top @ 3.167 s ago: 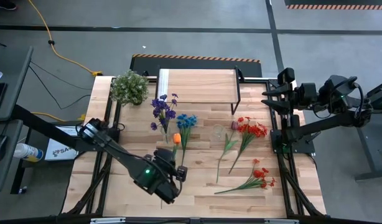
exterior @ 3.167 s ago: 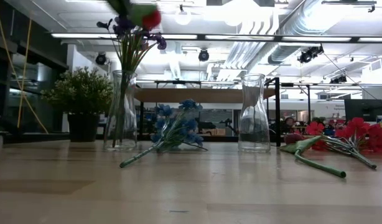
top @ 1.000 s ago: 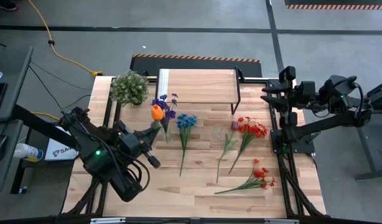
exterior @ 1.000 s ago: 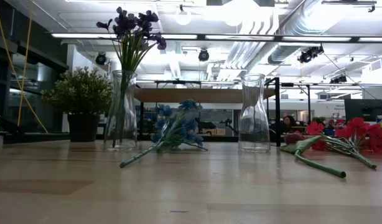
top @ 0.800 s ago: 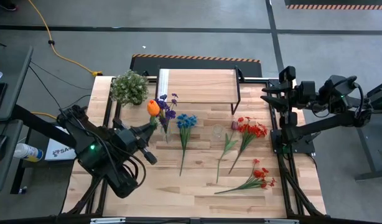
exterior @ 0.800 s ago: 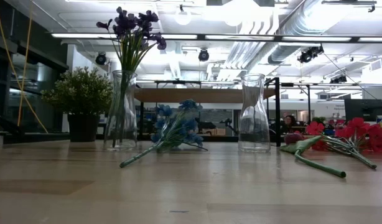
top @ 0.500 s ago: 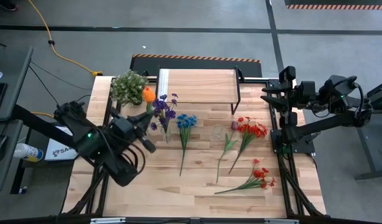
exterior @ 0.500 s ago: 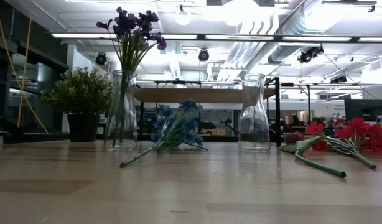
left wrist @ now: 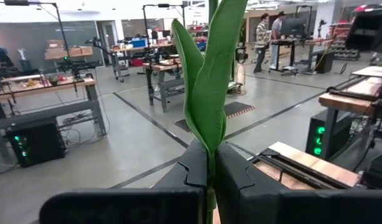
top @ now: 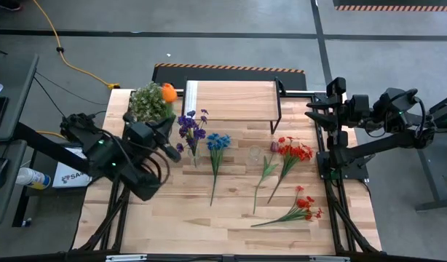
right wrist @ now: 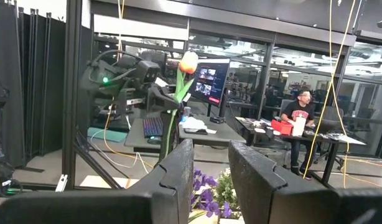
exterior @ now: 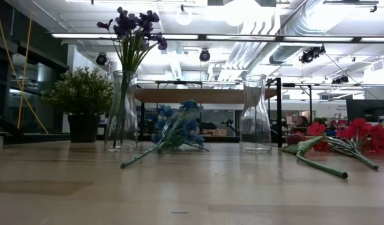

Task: Pick and place flowers into a vace then onto a shelf
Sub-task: Put the orange tulip into the left transparent vase

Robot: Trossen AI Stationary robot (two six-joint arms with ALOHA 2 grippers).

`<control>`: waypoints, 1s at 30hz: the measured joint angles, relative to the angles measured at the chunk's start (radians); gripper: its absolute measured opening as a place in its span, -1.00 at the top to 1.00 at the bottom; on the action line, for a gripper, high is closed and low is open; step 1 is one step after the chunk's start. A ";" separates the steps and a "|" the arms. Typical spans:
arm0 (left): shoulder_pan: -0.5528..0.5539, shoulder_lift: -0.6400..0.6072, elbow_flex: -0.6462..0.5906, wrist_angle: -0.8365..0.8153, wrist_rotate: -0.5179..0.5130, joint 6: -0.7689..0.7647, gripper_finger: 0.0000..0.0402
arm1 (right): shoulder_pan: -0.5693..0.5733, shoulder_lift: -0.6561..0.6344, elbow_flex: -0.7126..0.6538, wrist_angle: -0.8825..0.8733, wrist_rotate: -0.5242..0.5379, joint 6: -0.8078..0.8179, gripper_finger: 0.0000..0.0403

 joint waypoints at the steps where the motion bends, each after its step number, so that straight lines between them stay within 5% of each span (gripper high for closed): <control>1: -0.001 -0.011 0.000 0.000 -0.001 0.000 0.80 | 0.000 0.000 0.000 0.000 0.000 0.000 0.53; 30: -0.002 -0.103 0.002 0.000 -0.002 0.086 0.80 | 0.000 0.000 0.000 -0.001 0.037 0.000 0.53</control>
